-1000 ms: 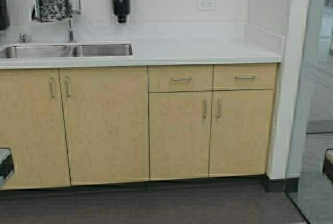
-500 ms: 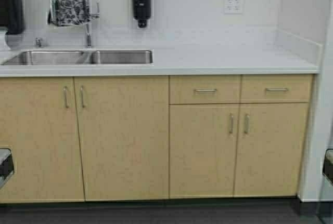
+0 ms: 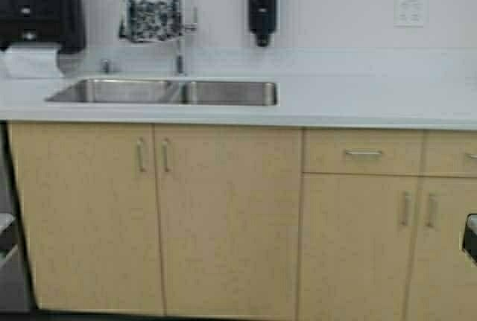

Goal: Get the cloth and wipe up the spill under the wine glass

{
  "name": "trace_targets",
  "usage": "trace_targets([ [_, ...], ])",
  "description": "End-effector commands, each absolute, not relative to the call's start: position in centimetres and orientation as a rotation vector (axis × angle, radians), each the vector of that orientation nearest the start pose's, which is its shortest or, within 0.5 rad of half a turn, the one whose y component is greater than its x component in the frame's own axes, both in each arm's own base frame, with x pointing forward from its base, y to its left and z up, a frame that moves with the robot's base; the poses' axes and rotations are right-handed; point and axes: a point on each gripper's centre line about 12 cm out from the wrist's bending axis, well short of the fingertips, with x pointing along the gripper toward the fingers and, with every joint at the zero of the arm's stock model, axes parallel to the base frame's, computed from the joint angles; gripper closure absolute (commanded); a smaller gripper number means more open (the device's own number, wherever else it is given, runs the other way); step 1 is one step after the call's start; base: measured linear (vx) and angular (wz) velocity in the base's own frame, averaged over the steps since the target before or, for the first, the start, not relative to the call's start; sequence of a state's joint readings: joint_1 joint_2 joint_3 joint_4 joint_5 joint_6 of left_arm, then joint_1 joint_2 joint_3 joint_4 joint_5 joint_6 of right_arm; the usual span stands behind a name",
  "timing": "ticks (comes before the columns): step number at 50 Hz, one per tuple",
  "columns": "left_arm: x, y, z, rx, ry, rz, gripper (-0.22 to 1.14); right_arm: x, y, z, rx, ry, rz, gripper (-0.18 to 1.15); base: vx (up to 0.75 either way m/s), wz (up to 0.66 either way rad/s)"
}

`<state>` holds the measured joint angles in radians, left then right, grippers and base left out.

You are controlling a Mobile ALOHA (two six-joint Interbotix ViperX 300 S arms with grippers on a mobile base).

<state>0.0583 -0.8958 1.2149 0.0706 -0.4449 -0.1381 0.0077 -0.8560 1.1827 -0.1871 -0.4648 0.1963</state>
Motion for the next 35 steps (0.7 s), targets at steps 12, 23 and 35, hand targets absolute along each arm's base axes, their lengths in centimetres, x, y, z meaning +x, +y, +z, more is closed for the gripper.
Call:
trace_targets([
  [12,20.62,0.84,28.25,-0.066,-0.136,0.021,0.88,21.39,1.25,29.74,0.030,-0.175,0.102,0.91,0.38,0.24],
  [23,20.65,0.83,28.16,-0.066,-0.135,0.020,0.88,21.19,1.31,29.71,0.048,-0.195,0.109,0.91,0.39,0.19],
  [35,20.57,0.57,27.95,-0.093,-0.134,0.006,0.88,20.94,1.14,29.12,0.028,-0.184,0.099,0.91,0.39,0.19],
])
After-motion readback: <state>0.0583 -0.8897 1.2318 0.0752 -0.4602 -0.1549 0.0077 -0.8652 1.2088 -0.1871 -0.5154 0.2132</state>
